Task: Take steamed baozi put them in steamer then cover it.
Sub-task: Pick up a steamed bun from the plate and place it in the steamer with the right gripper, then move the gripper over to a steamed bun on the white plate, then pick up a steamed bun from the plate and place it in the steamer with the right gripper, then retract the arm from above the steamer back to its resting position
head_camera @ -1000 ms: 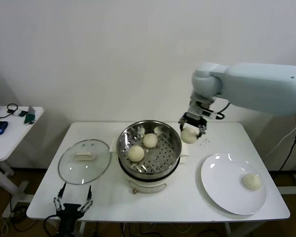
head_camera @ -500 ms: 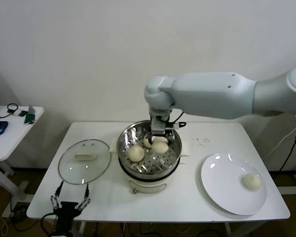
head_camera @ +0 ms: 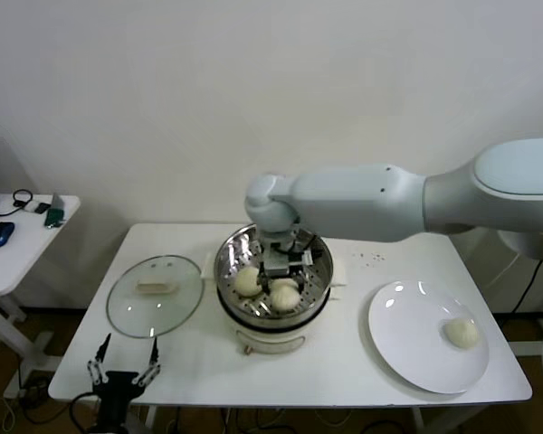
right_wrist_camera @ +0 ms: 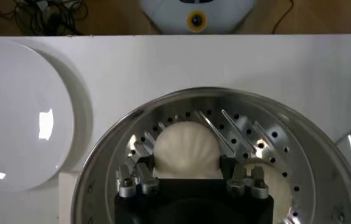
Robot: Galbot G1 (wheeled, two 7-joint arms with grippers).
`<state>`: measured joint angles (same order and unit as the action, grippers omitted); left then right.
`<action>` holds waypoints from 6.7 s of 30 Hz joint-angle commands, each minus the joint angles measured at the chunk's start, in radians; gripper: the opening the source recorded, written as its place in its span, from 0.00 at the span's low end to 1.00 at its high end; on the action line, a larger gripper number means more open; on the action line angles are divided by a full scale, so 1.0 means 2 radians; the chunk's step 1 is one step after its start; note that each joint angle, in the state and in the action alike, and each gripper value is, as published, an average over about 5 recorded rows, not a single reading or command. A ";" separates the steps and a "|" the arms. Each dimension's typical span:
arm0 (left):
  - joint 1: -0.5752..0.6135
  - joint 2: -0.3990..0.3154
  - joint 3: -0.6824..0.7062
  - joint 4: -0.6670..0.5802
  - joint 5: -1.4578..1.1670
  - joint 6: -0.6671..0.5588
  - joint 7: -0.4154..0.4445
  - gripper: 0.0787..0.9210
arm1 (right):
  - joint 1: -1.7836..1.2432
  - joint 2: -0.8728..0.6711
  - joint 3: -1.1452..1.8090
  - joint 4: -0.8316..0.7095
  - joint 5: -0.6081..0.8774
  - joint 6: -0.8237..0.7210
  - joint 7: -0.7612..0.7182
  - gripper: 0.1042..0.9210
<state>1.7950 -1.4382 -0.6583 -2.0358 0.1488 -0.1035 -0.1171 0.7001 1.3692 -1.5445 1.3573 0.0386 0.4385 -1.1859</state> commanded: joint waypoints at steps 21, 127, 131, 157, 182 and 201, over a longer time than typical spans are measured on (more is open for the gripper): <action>0.000 0.000 -0.001 -0.003 -0.003 -0.004 0.000 0.88 | 0.052 -0.070 0.012 0.001 0.034 -0.008 0.006 0.88; -0.019 -0.006 0.038 -0.036 0.015 0.014 0.002 0.88 | 0.149 -0.169 -0.126 -0.070 0.451 -0.389 0.143 0.75; -0.017 -0.005 0.040 -0.035 0.015 0.011 0.002 0.88 | 0.152 -0.138 -0.127 -0.060 0.478 -0.399 0.151 0.75; -0.001 0.001 0.032 -0.030 0.010 0.004 0.002 0.88 | 0.017 -0.053 -0.112 -0.067 0.417 -0.424 0.179 0.76; -0.005 0.004 0.027 -0.026 0.004 0.003 0.001 0.88 | 0.055 -0.102 -0.086 -0.057 0.451 -0.407 0.149 0.88; -0.029 0.008 0.022 -0.019 0.017 0.004 -0.005 0.88 | -0.048 -0.371 0.080 0.055 0.463 -0.228 0.369 0.88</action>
<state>1.7621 -1.4264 -0.6079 -2.0805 0.1648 -0.0953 -0.1234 0.8071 0.9375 -1.6281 1.3391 0.9708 -0.2390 -0.7870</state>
